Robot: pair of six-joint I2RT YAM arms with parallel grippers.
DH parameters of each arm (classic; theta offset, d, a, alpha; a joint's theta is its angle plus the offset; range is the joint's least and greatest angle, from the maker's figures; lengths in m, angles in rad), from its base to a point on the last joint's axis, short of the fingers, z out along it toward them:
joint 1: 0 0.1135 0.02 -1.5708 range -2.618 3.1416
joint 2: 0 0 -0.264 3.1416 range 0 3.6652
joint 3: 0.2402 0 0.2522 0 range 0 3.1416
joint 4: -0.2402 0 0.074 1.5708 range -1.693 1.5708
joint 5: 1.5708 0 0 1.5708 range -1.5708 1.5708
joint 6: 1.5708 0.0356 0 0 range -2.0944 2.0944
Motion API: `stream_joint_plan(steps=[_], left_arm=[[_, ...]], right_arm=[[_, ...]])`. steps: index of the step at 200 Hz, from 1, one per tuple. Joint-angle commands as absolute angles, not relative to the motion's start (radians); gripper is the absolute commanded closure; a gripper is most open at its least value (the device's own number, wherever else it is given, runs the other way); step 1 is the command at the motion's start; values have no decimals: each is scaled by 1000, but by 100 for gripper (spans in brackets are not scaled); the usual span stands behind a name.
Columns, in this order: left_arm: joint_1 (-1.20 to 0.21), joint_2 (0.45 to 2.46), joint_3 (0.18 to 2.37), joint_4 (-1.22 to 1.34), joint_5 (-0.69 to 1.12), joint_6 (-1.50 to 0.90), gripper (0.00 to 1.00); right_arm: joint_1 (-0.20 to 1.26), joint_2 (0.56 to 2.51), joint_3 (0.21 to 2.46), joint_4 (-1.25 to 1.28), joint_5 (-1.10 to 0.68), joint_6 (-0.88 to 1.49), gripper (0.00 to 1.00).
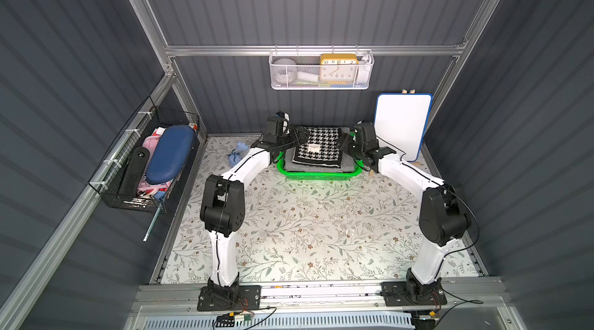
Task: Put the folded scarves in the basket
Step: Place the scarf in the basket, then reset both arms
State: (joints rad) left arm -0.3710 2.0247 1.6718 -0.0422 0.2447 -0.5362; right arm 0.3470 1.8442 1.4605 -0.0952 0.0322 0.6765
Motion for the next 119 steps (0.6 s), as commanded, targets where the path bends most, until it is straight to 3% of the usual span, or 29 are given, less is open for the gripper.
stream_joint_plan(steps=[1, 69, 119], left_arm=[[-370, 1919, 1630, 20, 293, -494, 1], [-377, 1616, 1361, 180, 439, -462, 1], [-390, 1341, 1119, 219, 376, -445, 1]], right_arm=[[347, 1784, 1466, -122, 24, 680, 35], [350, 1414, 1173, -108, -16, 724, 35], [348, 1010, 903, -165, 76, 708, 35]])
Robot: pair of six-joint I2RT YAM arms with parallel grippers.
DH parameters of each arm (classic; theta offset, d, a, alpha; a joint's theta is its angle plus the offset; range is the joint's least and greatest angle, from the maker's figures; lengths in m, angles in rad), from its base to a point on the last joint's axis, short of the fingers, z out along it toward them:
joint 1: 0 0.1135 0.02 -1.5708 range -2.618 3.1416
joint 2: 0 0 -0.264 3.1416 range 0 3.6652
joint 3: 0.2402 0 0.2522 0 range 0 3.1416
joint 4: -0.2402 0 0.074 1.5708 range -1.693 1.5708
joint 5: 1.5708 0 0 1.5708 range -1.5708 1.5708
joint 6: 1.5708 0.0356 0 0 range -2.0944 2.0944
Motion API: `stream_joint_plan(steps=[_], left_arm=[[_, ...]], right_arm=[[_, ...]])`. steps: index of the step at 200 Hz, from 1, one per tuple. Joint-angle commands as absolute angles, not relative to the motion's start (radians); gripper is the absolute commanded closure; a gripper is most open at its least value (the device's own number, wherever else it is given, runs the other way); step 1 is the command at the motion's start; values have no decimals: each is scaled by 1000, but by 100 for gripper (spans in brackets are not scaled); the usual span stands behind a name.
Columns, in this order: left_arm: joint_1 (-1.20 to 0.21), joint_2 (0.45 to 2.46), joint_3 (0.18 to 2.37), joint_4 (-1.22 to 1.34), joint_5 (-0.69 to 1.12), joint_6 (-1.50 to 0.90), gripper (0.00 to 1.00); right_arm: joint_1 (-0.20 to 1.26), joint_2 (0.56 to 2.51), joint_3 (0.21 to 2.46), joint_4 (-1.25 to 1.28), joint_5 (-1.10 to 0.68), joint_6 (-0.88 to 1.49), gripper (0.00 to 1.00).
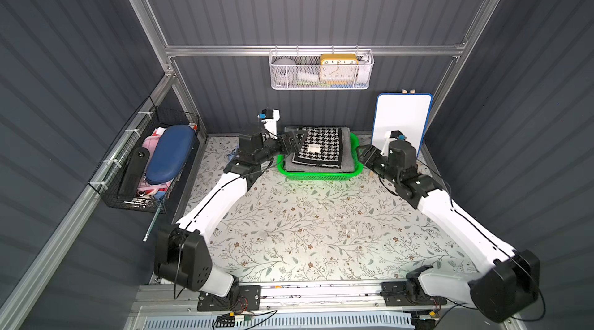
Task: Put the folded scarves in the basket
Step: Reset both arms
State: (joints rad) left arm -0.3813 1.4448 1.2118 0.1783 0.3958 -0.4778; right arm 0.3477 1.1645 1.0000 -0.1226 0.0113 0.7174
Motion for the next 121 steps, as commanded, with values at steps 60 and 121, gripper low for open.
stream_joint_plan(steps=[60, 121], left_arm=[[-393, 1032, 809, 212, 182, -457, 1], [-393, 818, 589, 251, -90, -418, 1]], right_arm=[[350, 542, 632, -322, 359, 663, 30], [350, 232, 405, -279, 515, 519, 1]])
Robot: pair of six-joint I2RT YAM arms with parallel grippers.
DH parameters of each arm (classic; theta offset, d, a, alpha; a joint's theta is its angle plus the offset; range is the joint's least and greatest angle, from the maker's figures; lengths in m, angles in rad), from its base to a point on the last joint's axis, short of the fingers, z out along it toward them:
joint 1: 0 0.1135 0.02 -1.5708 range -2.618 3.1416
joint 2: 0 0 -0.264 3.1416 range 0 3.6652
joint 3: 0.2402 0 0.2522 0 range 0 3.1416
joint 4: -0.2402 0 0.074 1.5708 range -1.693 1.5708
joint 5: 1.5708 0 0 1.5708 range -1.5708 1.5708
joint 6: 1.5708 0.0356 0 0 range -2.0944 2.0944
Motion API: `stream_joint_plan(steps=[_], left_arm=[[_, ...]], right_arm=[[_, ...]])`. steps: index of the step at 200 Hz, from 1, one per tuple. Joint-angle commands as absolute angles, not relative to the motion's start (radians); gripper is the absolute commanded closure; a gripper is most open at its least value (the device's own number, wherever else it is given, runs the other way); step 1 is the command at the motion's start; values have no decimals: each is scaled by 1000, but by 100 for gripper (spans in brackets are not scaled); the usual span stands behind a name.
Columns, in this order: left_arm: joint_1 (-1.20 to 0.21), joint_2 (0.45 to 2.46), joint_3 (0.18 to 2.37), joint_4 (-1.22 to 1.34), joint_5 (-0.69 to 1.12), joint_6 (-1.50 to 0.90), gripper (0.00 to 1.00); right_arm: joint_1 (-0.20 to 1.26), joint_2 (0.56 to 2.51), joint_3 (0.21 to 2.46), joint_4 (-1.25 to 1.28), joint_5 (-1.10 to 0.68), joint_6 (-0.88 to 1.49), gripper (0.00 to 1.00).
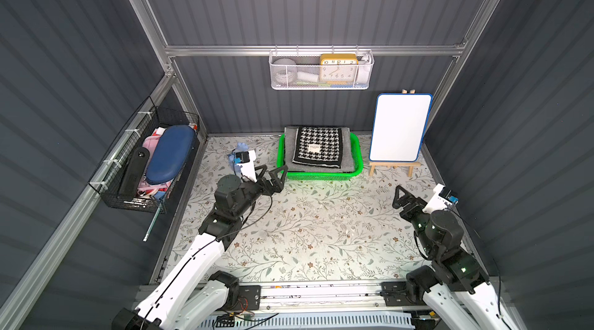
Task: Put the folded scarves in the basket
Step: Reset both arms
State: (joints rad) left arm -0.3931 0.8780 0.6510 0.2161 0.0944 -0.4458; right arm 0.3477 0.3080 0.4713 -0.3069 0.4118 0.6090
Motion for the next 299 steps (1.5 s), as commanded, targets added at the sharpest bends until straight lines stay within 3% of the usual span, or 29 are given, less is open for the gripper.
stream_joint_plan(steps=[1, 48, 82, 120, 163, 194, 228, 266, 299], left_arm=[[-393, 815, 586, 254, -95, -414, 1], [-393, 728, 407, 372, -356, -418, 1], [-393, 725, 324, 509, -405, -314, 0], [-392, 822, 322, 578, -477, -190, 1], [-390, 911, 243, 784, -563, -93, 0], [-377, 1030, 234, 819, -641, -97, 1], [-352, 1153, 233, 858, -681, -151, 0], [-305, 1255, 271, 942, -678, -84, 1], [-206, 1310, 274, 1049, -535, -40, 0]], right_arm=[[349, 227, 401, -276, 517, 515, 1], [349, 186, 278, -86, 519, 259, 1], [350, 273, 245, 31, 644, 311, 1], [348, 451, 169, 280, 613, 192, 1], [338, 665, 214, 355, 636, 101, 1], [312, 813, 235, 390, 533, 49, 1], [281, 1006, 241, 498, 592, 63, 1], [236, 1068, 286, 481, 565, 67, 1], [132, 1106, 279, 563, 491, 121, 1]])
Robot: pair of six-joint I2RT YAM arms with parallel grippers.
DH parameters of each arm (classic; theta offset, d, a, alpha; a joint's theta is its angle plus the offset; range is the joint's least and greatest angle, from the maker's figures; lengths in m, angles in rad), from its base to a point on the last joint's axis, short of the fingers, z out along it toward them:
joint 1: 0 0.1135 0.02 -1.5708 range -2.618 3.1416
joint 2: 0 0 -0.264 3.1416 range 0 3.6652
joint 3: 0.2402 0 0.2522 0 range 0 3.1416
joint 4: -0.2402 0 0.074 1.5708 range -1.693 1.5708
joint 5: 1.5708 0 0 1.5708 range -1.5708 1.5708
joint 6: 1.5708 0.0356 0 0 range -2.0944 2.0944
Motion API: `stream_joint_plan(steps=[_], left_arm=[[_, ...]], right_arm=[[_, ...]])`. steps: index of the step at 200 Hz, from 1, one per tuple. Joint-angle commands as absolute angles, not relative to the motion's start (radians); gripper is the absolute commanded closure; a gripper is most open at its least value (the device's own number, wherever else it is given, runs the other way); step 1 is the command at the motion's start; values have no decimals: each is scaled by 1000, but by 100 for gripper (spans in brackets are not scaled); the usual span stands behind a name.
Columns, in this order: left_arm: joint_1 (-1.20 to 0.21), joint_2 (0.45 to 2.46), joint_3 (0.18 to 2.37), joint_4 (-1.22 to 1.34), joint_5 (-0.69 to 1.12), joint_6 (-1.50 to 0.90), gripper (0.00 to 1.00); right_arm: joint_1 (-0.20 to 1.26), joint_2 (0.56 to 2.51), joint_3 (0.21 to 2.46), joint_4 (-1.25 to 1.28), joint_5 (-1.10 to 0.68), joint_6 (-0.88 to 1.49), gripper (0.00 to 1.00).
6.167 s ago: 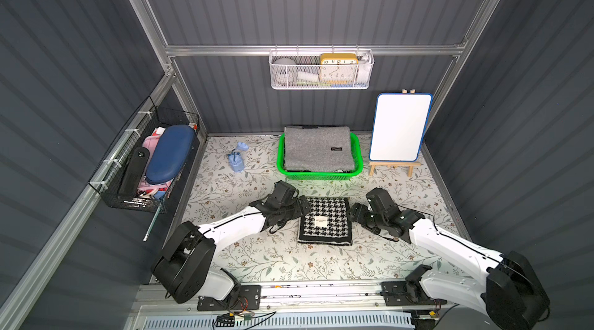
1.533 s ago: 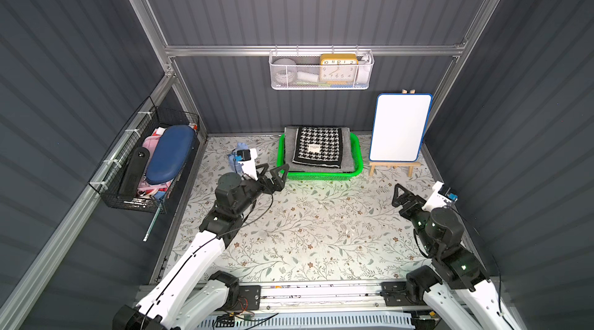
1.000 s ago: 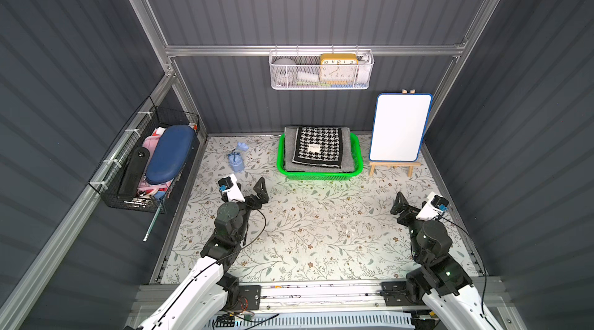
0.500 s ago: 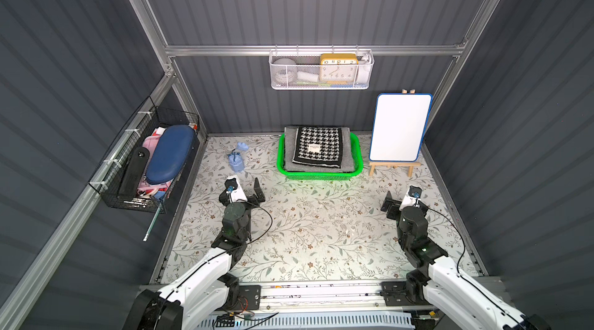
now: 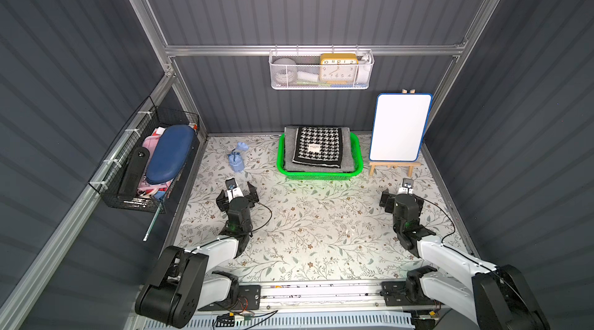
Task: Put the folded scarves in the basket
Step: Reset both arms
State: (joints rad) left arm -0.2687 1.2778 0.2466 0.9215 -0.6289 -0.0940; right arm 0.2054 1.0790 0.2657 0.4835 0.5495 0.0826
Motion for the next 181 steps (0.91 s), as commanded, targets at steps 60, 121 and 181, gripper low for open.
stream_joint_plan(steps=[60, 121, 181], left_arm=[[-73, 1444, 299, 1260, -313, -5, 1], [-25, 1624, 351, 1404, -101, 1, 0], [-25, 1697, 382, 1422, 13, 66, 1]], right_arm=[[14, 1205, 294, 692, 344, 160, 1], [11, 1494, 327, 938, 255, 94, 1], [11, 1542, 379, 919, 259, 82, 1]])
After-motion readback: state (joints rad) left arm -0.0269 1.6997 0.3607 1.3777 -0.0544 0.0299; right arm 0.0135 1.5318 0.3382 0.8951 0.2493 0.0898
